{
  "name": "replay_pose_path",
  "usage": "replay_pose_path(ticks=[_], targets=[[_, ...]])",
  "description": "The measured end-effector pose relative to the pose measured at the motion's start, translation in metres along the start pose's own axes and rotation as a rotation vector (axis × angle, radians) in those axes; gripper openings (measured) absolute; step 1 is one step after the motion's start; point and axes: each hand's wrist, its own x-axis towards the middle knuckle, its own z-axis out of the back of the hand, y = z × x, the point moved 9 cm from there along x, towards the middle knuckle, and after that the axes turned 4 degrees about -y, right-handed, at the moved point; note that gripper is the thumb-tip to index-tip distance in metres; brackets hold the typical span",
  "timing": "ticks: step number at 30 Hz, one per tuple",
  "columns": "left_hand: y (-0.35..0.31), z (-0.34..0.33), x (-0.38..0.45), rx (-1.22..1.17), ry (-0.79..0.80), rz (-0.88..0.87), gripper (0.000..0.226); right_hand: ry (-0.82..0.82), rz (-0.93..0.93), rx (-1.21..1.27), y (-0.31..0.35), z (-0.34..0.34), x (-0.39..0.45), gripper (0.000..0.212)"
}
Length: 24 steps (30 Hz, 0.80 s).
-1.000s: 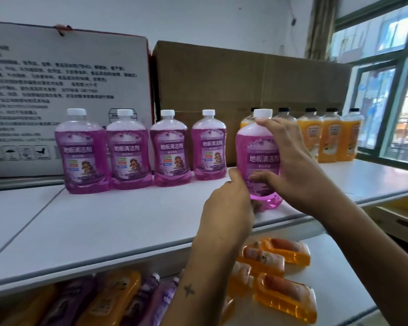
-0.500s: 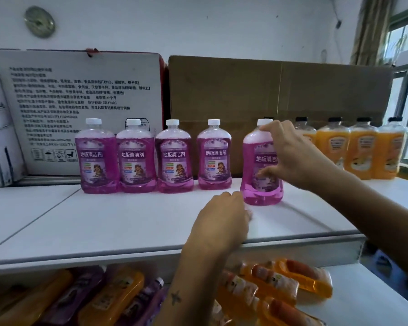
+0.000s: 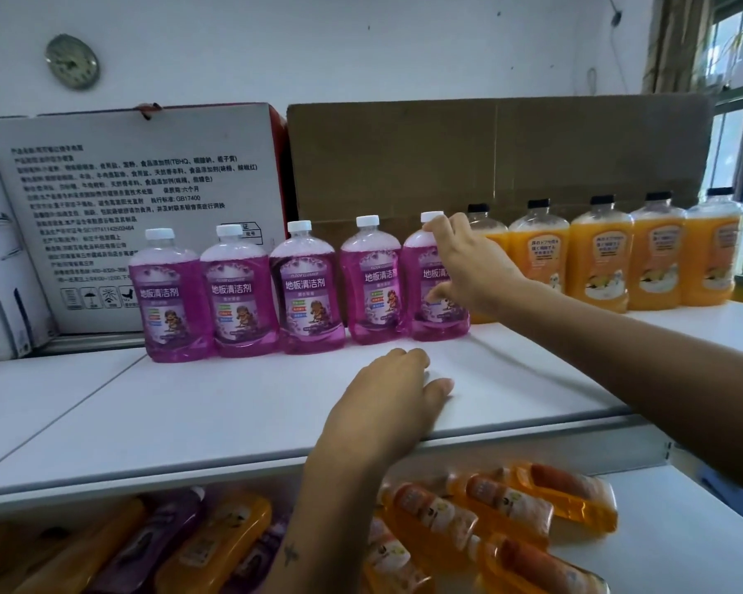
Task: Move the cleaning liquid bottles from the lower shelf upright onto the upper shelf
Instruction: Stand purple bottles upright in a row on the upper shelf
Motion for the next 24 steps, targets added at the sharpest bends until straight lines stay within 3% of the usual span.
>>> replay_pose_path(ticks=[24], targets=[[0.001,-0.002,0.002,0.05,-0.003,-0.007,0.039,-0.018,0.005,0.038,0.005,-0.016,0.006,0.098]])
